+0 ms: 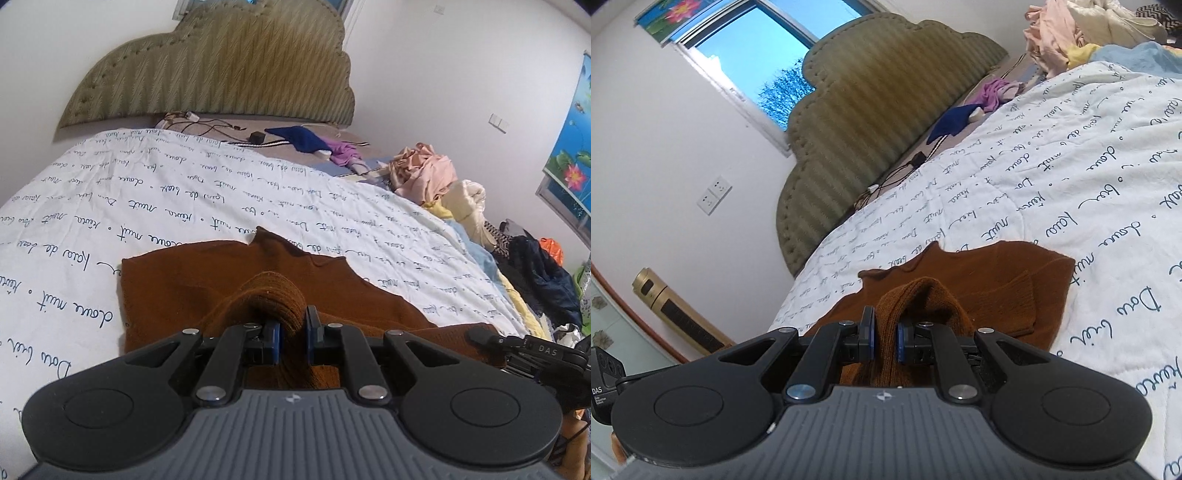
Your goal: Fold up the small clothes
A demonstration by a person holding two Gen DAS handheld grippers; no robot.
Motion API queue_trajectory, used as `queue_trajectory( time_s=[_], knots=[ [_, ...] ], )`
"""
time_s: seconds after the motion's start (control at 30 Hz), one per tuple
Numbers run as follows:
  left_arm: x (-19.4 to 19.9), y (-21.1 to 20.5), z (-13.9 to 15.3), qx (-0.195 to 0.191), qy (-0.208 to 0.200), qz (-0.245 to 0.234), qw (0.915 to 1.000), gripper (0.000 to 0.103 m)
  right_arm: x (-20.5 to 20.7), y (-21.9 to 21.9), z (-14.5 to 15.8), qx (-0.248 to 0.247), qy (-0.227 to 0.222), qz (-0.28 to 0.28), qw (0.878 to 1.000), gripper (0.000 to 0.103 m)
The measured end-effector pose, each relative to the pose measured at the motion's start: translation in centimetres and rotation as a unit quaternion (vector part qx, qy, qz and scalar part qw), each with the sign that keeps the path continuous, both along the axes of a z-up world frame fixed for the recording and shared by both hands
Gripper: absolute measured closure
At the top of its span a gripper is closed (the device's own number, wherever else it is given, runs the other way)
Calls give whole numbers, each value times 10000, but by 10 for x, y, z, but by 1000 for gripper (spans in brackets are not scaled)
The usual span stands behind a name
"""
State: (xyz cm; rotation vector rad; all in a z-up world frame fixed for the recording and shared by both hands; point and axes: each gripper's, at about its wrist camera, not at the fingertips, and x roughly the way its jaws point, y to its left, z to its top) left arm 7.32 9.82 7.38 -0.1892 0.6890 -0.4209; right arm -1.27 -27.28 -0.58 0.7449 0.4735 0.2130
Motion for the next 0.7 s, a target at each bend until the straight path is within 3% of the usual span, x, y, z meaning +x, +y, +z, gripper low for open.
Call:
queue_trajectory(
  time_s=[0.27,0.53,0.7],
  knots=[
    [22,-3,-8,8,174,181,9997,90,13,-3,0,15,0,-93,10000,87],
    [20,8,-6,-122,-53,607,9981,90,28,0,4,-32,-4,-17,10000,87],
    [42,7,-15,-70,118,800,9967,90,53,6,1,-51,116,-28,9999,87]
  ],
)
